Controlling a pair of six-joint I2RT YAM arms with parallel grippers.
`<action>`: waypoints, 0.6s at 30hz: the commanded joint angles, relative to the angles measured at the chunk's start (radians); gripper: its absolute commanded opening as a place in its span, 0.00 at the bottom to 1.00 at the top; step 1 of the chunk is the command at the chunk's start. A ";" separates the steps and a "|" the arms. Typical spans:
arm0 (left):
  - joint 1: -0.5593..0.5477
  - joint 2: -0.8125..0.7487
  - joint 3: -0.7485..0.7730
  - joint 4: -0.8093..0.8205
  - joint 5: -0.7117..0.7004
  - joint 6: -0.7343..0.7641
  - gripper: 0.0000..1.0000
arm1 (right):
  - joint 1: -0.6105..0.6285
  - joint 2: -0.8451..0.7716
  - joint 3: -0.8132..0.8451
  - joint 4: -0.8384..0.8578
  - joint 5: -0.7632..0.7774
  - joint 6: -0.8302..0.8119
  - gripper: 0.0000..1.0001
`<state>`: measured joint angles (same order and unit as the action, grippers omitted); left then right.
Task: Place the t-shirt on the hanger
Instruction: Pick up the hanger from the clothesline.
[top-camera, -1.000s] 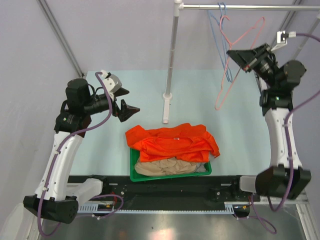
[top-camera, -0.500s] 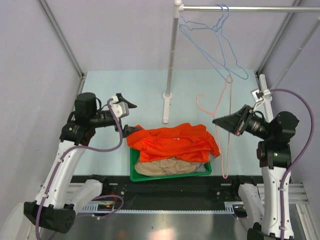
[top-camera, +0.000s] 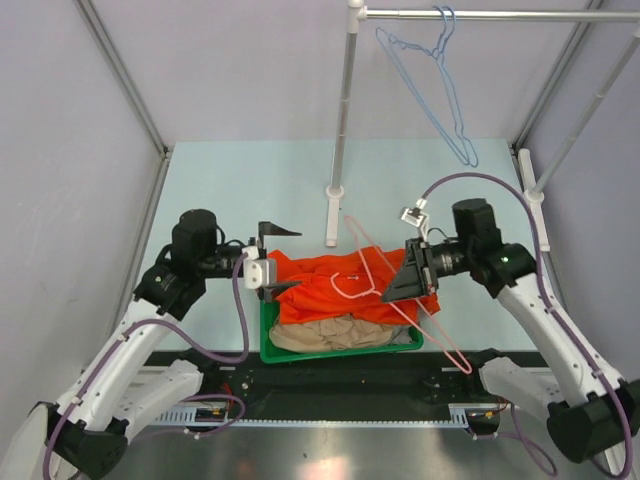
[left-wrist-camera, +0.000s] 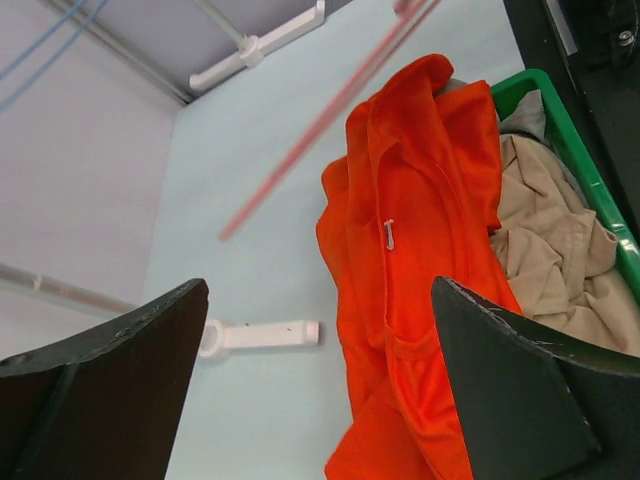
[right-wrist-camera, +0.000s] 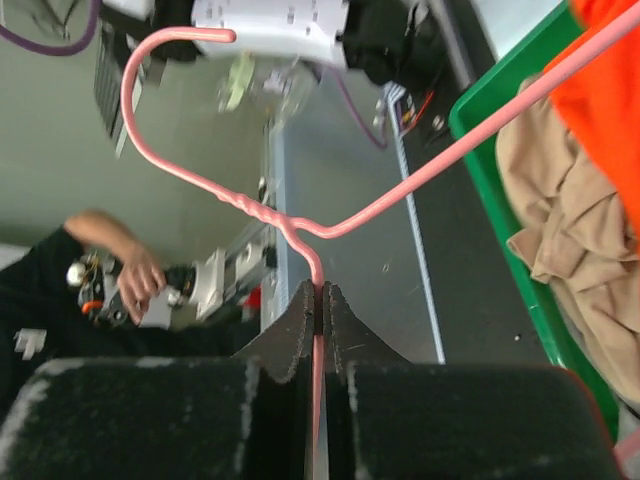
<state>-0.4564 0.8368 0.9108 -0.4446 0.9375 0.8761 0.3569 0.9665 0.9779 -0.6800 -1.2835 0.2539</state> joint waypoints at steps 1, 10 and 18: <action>-0.094 -0.001 0.003 0.076 -0.025 0.142 0.97 | 0.115 0.090 0.057 -0.019 -0.065 -0.135 0.00; -0.292 0.042 -0.033 -0.008 -0.124 0.287 0.92 | 0.296 0.233 0.150 0.146 -0.140 -0.029 0.00; -0.324 0.087 -0.035 -0.017 -0.178 0.204 0.43 | 0.355 0.259 0.166 0.200 -0.160 0.057 0.00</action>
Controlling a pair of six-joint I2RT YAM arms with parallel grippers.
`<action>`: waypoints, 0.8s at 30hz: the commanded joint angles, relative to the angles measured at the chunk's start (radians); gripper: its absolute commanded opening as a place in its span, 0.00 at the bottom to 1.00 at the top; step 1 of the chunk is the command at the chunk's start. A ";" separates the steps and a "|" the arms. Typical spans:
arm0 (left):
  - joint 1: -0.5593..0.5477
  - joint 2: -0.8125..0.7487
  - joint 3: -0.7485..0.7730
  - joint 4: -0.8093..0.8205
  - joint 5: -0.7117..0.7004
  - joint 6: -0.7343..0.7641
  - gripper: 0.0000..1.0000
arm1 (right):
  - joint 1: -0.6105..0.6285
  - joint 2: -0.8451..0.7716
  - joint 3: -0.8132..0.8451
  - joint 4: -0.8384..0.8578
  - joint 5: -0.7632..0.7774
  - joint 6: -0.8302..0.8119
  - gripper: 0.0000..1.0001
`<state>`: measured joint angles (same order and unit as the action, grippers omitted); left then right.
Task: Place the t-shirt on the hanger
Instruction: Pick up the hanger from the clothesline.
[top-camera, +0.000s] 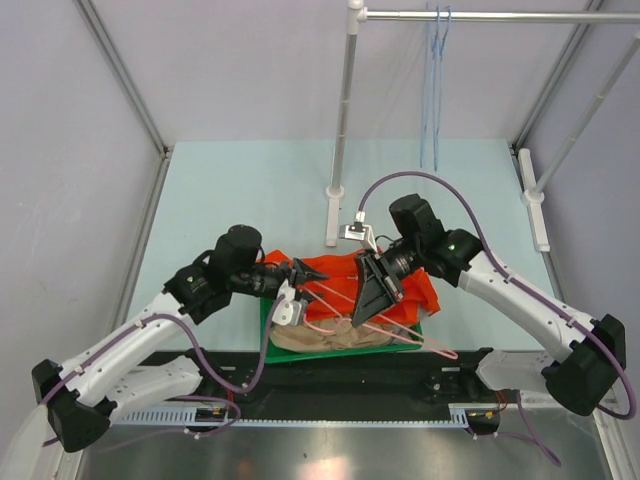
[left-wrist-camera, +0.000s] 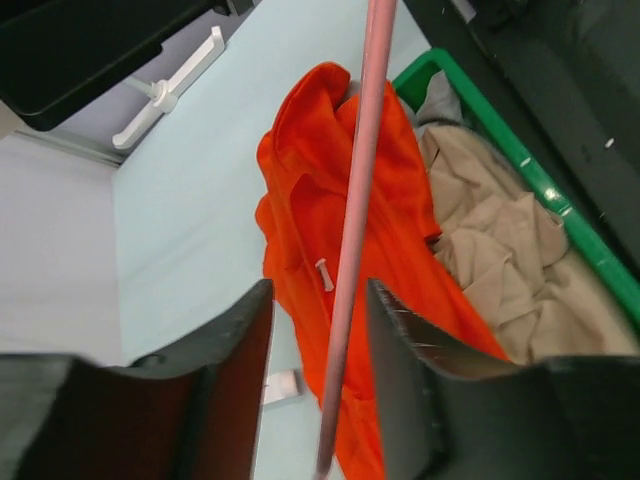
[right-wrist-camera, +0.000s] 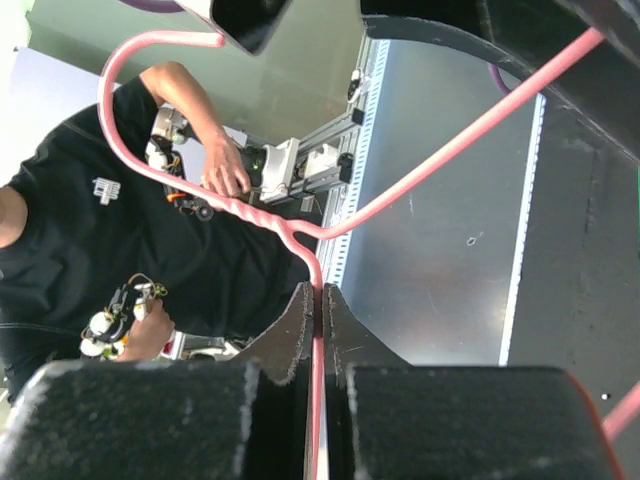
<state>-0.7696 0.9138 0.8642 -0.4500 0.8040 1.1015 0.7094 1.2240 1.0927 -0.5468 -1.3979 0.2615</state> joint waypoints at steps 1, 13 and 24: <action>-0.013 0.013 0.015 -0.027 -0.052 -0.040 0.35 | -0.007 0.000 0.047 0.089 -0.044 0.064 0.00; 0.000 -0.007 0.024 -0.113 -0.071 -0.419 0.00 | -0.243 -0.001 0.327 -0.306 0.236 -0.378 0.94; 0.065 0.120 0.094 -0.050 0.081 -0.739 0.00 | -0.036 -0.103 0.340 -0.321 0.593 -0.722 0.96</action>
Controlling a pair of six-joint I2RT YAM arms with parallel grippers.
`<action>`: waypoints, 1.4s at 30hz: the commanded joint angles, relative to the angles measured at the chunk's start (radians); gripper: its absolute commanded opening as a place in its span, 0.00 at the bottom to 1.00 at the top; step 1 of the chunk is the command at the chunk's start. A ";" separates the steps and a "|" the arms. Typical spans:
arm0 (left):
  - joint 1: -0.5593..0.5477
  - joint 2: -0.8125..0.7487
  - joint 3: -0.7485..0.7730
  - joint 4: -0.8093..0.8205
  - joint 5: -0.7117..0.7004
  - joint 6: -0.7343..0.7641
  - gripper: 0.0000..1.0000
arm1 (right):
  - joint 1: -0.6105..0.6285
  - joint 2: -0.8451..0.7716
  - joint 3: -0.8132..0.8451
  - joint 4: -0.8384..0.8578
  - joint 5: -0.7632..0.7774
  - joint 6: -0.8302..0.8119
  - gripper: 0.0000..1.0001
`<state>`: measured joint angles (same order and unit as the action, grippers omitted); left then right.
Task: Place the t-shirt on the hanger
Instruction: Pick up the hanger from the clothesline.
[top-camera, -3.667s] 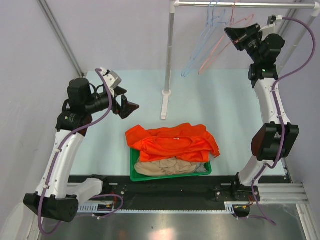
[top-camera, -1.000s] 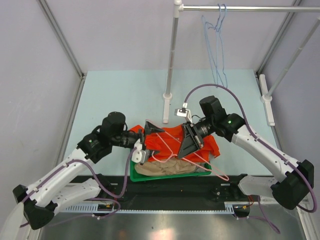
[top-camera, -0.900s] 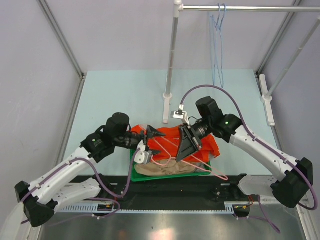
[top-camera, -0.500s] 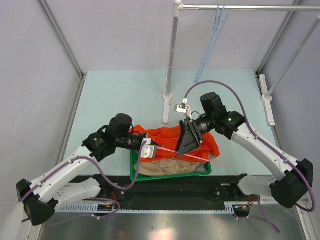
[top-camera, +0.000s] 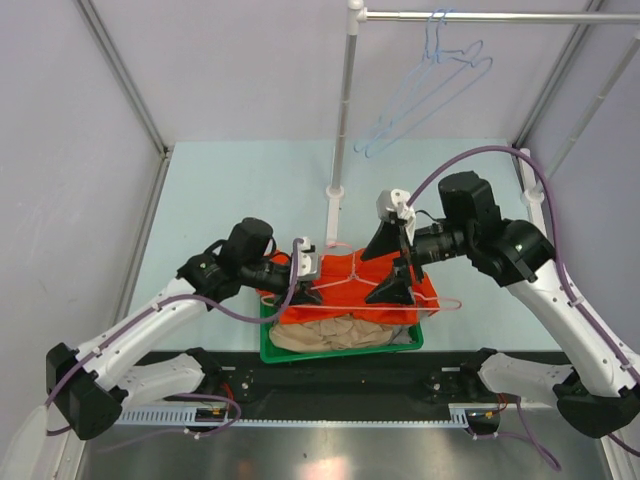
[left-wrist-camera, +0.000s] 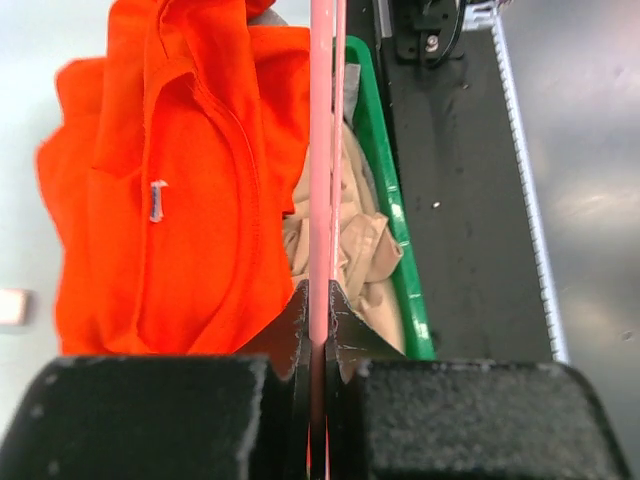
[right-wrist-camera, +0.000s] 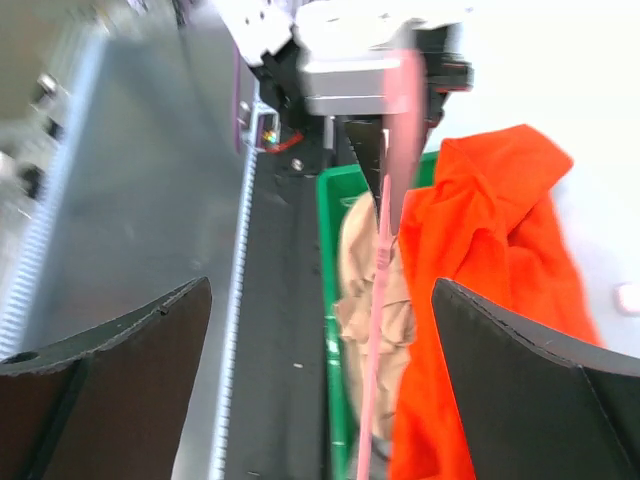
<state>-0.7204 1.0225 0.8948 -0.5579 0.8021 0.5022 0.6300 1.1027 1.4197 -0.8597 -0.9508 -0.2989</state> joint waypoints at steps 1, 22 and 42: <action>0.019 0.025 0.076 0.058 0.080 -0.152 0.00 | 0.049 0.028 0.018 -0.001 0.144 -0.164 0.96; 0.154 0.018 0.050 0.061 0.069 -0.168 0.55 | 0.005 0.070 -0.037 0.015 0.187 -0.224 0.00; 0.203 0.217 0.026 0.003 -0.115 0.214 0.59 | -0.171 0.060 -0.148 -0.139 0.190 -0.476 0.00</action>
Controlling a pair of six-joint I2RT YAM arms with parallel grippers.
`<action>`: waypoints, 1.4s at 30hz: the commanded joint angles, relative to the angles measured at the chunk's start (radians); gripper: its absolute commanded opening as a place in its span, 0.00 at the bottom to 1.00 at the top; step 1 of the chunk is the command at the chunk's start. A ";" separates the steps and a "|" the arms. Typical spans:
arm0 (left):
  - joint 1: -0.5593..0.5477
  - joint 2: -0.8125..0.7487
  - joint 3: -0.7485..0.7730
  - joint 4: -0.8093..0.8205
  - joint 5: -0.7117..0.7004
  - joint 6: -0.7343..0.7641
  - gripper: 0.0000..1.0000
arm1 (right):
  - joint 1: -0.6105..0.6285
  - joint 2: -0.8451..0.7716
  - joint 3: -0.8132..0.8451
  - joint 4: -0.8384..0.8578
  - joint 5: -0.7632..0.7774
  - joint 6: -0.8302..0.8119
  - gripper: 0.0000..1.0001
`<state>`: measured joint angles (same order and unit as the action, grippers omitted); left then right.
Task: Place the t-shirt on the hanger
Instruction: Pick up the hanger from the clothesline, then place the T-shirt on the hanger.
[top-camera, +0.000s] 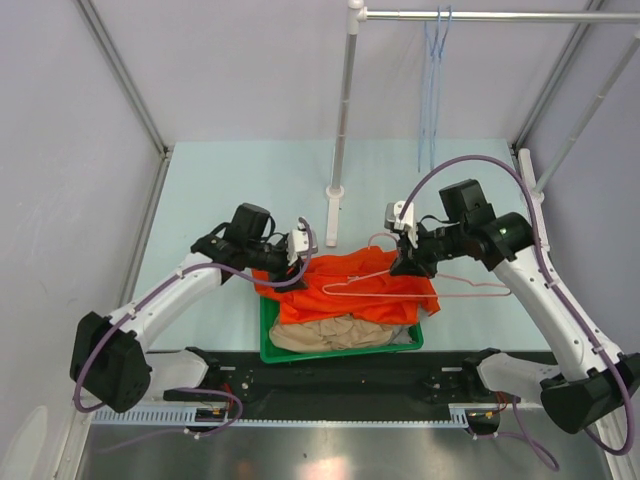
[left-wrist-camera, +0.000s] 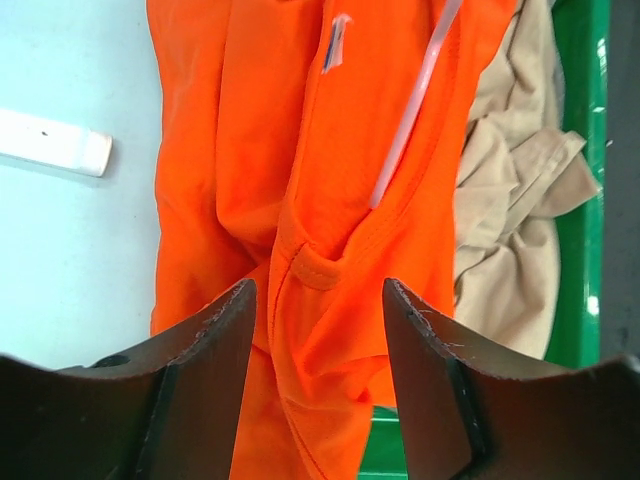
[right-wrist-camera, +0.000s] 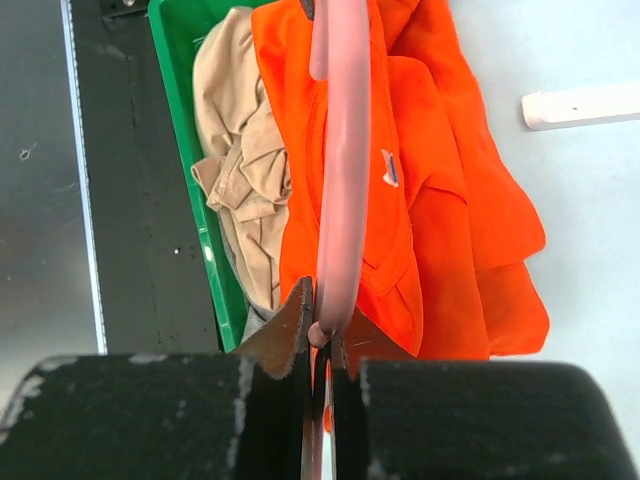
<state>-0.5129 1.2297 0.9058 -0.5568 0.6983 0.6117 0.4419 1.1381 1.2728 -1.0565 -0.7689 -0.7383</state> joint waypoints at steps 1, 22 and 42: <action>-0.006 0.016 0.018 0.000 -0.011 0.109 0.59 | 0.018 0.028 0.000 0.067 0.008 -0.038 0.00; -0.015 0.076 0.050 -0.008 0.024 0.232 0.07 | 0.041 0.164 0.045 0.164 -0.046 -0.102 0.00; -0.015 0.123 0.054 -0.077 0.030 0.399 0.52 | 0.050 0.195 0.036 0.245 -0.142 -0.046 0.00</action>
<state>-0.5213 1.3300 0.9199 -0.6155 0.6830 0.9512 0.4873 1.3273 1.2720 -0.8528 -0.8597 -0.7860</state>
